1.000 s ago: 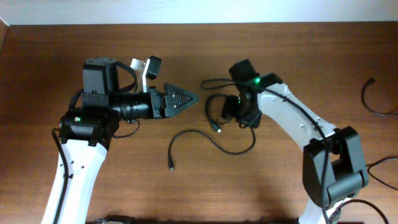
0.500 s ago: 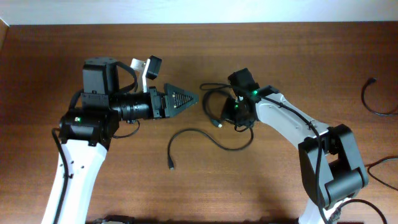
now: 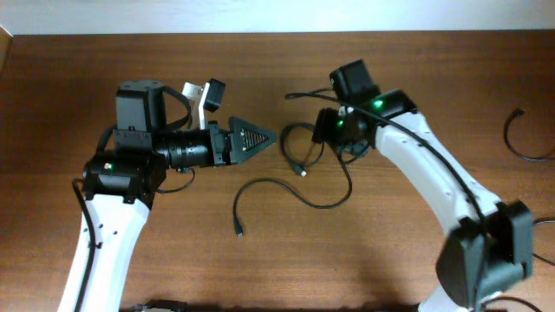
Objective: Untangle cables
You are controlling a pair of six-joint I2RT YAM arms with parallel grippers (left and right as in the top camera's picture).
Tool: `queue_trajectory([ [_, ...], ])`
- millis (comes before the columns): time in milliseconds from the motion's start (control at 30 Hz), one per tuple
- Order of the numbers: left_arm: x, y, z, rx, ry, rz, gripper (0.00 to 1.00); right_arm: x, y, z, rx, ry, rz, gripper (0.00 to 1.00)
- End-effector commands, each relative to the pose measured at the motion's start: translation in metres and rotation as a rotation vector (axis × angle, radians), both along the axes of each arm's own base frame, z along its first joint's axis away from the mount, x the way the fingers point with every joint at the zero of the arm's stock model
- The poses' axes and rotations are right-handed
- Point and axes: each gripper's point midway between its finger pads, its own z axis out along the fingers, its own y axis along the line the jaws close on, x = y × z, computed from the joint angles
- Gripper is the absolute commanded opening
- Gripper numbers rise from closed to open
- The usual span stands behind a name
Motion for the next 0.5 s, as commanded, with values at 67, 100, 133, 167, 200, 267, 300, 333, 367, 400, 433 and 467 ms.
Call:
queue_trajectory([
  [67, -0.001, 0.002, 0.004, 0.006, -0.027, 0.001, 0.99, 0.007, 0.003, -0.053, 0.021, 0.049, -0.093, 0.64],
  [100, -0.001, 0.002, 0.004, 0.006, -0.027, 0.001, 0.99, 0.012, 0.005, -0.06, 0.028, 0.048, -0.106, 0.64],
  [133, -0.001, 0.002, 0.004, 0.006, -0.027, 0.001, 0.99, 0.015, 0.007, -0.065, 0.032, 0.045, -0.105, 0.63],
  [167, -0.001, 0.002, 0.004, 0.006, -0.026, 0.001, 0.99, 0.018, 0.008, -0.072, 0.034, 0.047, -0.114, 0.63],
  [200, -0.001, 0.002, 0.004, 0.006, -0.027, 0.001, 0.99, 0.02, 0.009, -0.079, 0.036, 0.053, -0.126, 0.63],
  [267, -0.001, 0.002, 0.004, 0.006, -0.026, 0.001, 0.99, 0.023, 0.011, -0.096, 0.042, 0.083, -0.178, 0.54],
  [300, -0.001, 0.002, 0.004, 0.006, -0.026, 0.001, 0.99, 0.024, 0.013, -0.103, 0.051, 0.094, -0.183, 0.4],
  [333, -0.001, 0.002, 0.004, 0.006, -0.027, 0.001, 0.99, 0.024, 0.015, -0.105, 0.061, 0.098, -0.179, 0.35],
  [367, -0.001, 0.002, 0.004, 0.007, -0.027, 0.002, 0.99, 0.025, 0.015, -0.106, 0.062, 0.097, -0.179, 0.04],
  [400, -0.001, 0.002, 0.004, 0.007, -0.027, 0.002, 0.99, 0.026, 0.016, -0.106, 0.064, 0.093, -0.178, 0.04],
  [433, -0.001, 0.002, 0.004, 0.007, -0.027, 0.002, 0.99, 0.026, 0.016, -0.106, 0.067, 0.089, -0.178, 0.04],
  [467, -0.001, 0.002, 0.004, 0.006, -0.027, 0.001, 0.99, 0.026, 0.016, -0.106, 0.067, 0.089, -0.178, 0.04],
])
